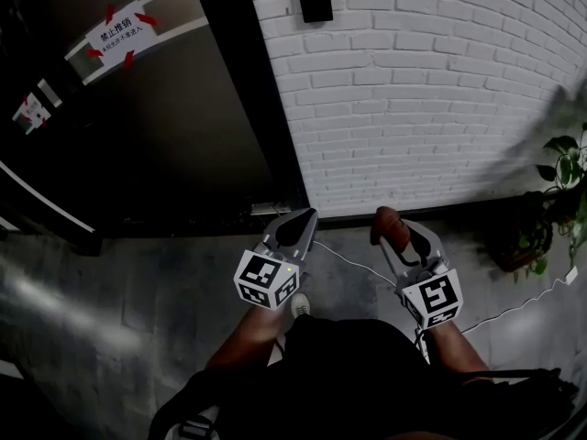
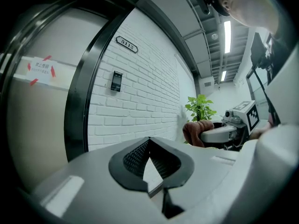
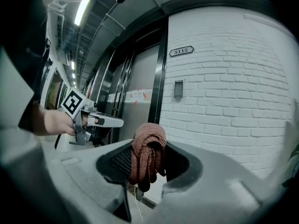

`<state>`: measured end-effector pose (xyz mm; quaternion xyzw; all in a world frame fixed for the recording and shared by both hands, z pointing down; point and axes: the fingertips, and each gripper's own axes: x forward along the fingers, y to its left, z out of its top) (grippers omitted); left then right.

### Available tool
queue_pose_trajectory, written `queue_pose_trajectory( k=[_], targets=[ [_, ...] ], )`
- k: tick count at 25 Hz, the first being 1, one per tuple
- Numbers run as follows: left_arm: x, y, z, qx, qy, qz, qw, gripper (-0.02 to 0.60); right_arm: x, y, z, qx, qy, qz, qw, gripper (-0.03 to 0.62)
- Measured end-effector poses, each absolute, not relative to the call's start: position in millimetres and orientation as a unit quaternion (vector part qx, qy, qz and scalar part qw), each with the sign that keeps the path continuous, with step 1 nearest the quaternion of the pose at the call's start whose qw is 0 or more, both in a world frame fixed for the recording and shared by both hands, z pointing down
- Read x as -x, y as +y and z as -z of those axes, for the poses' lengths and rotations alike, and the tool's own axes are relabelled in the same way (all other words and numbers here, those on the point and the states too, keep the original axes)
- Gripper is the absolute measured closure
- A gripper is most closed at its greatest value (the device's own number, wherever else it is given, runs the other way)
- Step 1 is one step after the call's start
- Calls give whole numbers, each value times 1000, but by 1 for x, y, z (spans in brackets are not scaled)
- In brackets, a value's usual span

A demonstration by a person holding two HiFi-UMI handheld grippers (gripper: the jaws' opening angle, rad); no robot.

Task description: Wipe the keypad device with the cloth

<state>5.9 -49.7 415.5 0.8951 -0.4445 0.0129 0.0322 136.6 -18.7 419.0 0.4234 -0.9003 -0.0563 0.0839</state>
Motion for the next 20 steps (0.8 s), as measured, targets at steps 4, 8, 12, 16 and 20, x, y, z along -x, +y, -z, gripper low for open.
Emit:
queue_pose_trajectory(
  k=[4, 8, 12, 16, 20],
  targets=[
    [-7, -47, -415, -895, -444, -16, 30, 565, -137, -18, -415, -423, -901, 59, 79, 451],
    [-7, -48, -413, -896, -444, -18, 27, 565, -141, -20, -419, -429, -899, 53, 73, 451],
    [-9, -48, -412, -896, -443, -19, 25, 565, -140, -19, -417, -428, -899, 54, 71, 453],
    [-11, -48, -412, -897, -441, -19, 25, 565, -142, -19, -422, -429, -899, 49, 71, 451],
    [-14, -48, -413, -897, -440, -21, 29, 565, -143, -20, -419, -427, -900, 51, 73, 452]
  ],
)
